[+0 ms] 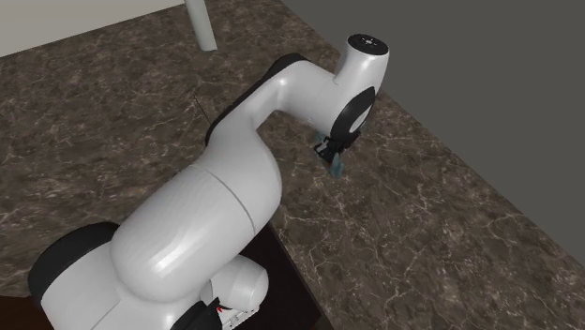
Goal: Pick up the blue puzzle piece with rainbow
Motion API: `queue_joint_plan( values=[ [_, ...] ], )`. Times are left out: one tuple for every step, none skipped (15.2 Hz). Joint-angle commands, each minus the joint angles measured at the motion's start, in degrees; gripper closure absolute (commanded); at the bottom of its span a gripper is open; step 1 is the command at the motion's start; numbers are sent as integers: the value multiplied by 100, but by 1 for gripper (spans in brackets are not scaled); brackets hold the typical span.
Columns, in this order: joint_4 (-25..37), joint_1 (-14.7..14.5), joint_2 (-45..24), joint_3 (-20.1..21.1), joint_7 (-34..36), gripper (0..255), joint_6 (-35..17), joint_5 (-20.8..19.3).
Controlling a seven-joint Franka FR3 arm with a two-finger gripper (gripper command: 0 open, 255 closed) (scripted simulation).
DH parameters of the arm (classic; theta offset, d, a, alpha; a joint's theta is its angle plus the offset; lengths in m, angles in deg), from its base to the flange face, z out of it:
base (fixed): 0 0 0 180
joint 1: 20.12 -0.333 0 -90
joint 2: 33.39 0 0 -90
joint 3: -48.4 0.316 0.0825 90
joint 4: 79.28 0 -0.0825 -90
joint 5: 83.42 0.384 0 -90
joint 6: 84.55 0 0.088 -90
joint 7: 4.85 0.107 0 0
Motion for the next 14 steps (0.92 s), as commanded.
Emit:
queue_joint_plan(
  values=[
    [160, -9, -14, 14, -4, 255, 147, 15],
    [239, -13, -16, 22, -4, 255, 223, 22],
    [318, -17, -20, 31, -5, 255, 299, 29],
    [399, -22, -25, 39, -6, 255, 375, 35],
    [481, -26, -32, 46, -7, 255, 450, 42],
    [564, -30, -40, 53, -9, 255, 526, 49],
    [647, -34, -49, 60, -10, 255, 601, 56],
    [732, -39, -59, 67, -12, 255, 676, 63],
    [819, -43, -70, 73, -14, 255, 751, 71],
    [906, -48, -83, 79, -16, 255, 826, 78],
    [995, -53, -97, 85, -19, 255, 901, 85],
    [1084, -58, -113, 90, -22, 255, 976, 93],
    [1098, -58, -114, 91, -22, 255, 988, 94],
    [1098, -58, -115, 91, -22, 255, 987, 94]
  ],
)
